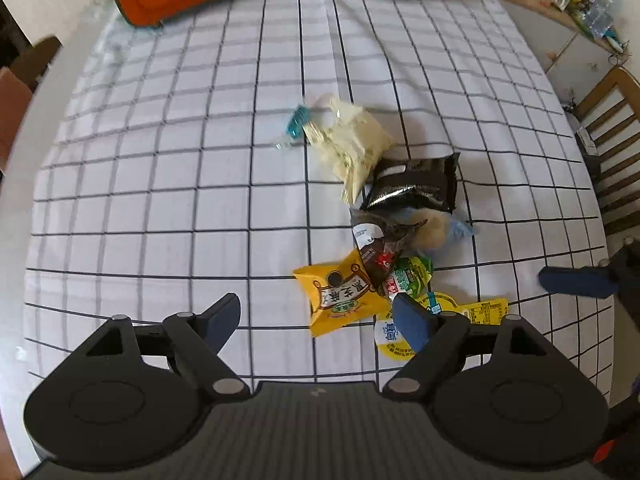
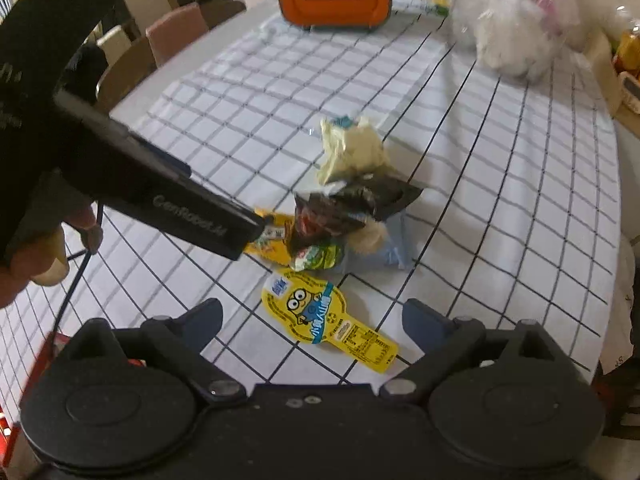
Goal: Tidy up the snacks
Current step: 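Move both tools toward the yellow candy packets in the pile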
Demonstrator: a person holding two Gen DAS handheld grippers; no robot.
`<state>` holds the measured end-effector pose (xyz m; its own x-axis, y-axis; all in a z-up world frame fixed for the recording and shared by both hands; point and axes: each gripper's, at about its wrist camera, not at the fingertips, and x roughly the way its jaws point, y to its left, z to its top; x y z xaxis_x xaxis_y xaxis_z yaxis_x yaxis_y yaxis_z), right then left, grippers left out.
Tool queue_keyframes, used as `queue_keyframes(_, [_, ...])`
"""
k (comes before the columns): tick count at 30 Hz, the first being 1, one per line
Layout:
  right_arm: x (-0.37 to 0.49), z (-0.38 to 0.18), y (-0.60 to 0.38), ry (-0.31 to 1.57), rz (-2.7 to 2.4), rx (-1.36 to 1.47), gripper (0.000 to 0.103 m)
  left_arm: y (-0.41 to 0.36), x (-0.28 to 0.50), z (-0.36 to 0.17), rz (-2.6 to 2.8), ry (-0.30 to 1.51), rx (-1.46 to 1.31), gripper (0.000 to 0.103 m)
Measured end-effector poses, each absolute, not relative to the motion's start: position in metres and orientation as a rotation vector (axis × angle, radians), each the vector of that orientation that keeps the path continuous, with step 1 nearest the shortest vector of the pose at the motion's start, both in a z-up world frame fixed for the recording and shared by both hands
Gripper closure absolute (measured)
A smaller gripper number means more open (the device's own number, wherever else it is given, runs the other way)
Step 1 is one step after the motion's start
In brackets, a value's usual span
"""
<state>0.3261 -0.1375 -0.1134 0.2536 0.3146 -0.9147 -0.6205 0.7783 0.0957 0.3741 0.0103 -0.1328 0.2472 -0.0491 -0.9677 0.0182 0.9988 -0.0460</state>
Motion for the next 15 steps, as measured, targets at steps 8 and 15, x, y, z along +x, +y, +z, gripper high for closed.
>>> queue_keyframes(8, [0.338, -0.147, -0.119, 1.219, 0.646, -0.358, 0.017, 0.011, 0.394, -0.161, -0.018, 1.385, -0.085, 0.02])
queue_keyframes(15, [0.341, -0.166, -0.108, 1.242, 0.638, -0.395, 0.025, 0.016, 0.404, -0.179, 0.018, 1.402, -0.157, 0.02])
